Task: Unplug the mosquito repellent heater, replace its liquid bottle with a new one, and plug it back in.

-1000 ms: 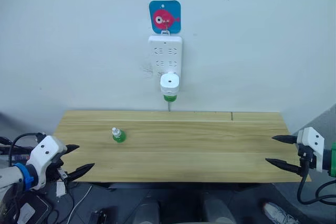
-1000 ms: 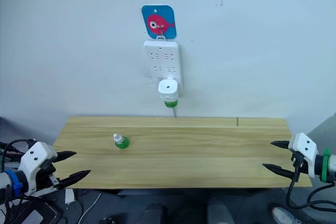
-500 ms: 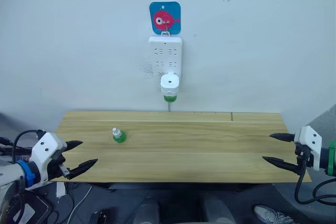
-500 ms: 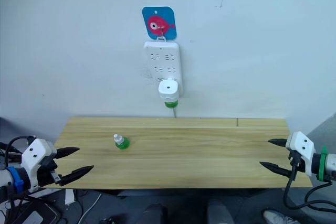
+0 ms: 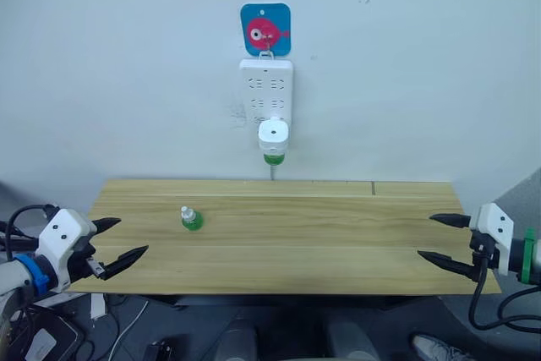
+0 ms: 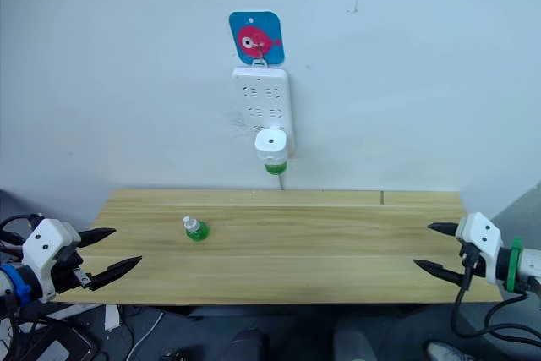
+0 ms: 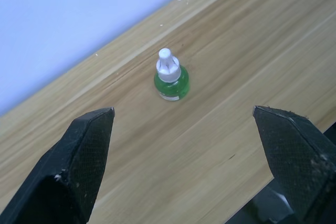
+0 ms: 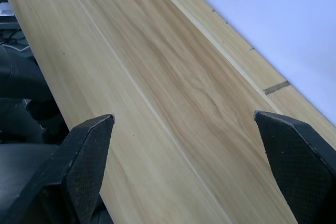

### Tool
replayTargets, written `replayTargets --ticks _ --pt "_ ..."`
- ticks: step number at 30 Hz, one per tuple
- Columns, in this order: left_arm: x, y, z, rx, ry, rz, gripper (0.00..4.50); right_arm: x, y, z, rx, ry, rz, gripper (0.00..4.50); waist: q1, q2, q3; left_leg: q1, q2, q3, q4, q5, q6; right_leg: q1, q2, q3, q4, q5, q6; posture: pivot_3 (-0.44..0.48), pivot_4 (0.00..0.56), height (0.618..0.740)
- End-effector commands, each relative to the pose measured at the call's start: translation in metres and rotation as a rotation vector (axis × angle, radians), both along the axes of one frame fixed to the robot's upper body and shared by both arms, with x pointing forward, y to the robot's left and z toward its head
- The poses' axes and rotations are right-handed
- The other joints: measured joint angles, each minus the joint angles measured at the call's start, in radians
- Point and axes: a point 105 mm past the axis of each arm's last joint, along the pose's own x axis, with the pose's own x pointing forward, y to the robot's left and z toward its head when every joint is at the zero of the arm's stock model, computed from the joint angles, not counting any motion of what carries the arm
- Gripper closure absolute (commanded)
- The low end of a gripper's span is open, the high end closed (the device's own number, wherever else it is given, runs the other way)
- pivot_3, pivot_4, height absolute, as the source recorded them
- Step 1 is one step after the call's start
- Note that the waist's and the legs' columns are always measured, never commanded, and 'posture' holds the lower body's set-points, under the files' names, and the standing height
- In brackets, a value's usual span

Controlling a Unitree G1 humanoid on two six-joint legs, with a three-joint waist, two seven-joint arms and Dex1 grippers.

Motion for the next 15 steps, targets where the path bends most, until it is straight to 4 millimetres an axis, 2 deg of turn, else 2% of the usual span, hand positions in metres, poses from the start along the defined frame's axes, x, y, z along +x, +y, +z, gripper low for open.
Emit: replayTargets --ticks 1,5,12,15 --pt "0.012 -0.011 0.026 -0.042 -0.058 -0.034 0.0 0.007 0.014 0.022 0.056 -0.073 0.001 0.04 -0.001 0.0 -0.001 0.0 0.0 0.0 0.0 0.0 0.0 0.0 0.0 0.0 0.0 0.0 0.0 0.058 0.083 0.725" --pt "0.028 -0.031 0.04 -0.093 -0.096 -0.076 0.0 0.009 0.033 0.045 0.11 -0.131 0.016 0.04 -0.001 0.0 -0.002 0.0 0.0 0.0 0.001 0.0 0.0 0.0 0.0 0.0 0.0 0.0 0.001 0.021 0.085 0.725" --pt "0.065 -0.071 0.066 -0.179 -0.176 -0.153 0.0 0.001 0.101 0.102 0.286 -0.263 0.111 0.04 -0.01 0.0 -0.002 -0.001 0.0 -0.001 0.001 0.0 0.0 0.0 0.001 0.0 0.0 0.001 0.001 -0.064 0.102 0.725" --pt "0.075 -0.083 0.075 -0.22 -0.198 -0.192 0.0 0.002 0.111 0.115 0.304 -0.289 0.114 0.04 -0.015 0.0 -0.001 -0.001 0.0 -0.001 0.001 0.0 0.0 0.0 0.001 0.0 0.0 0.001 0.001 -0.08 0.106 0.725"
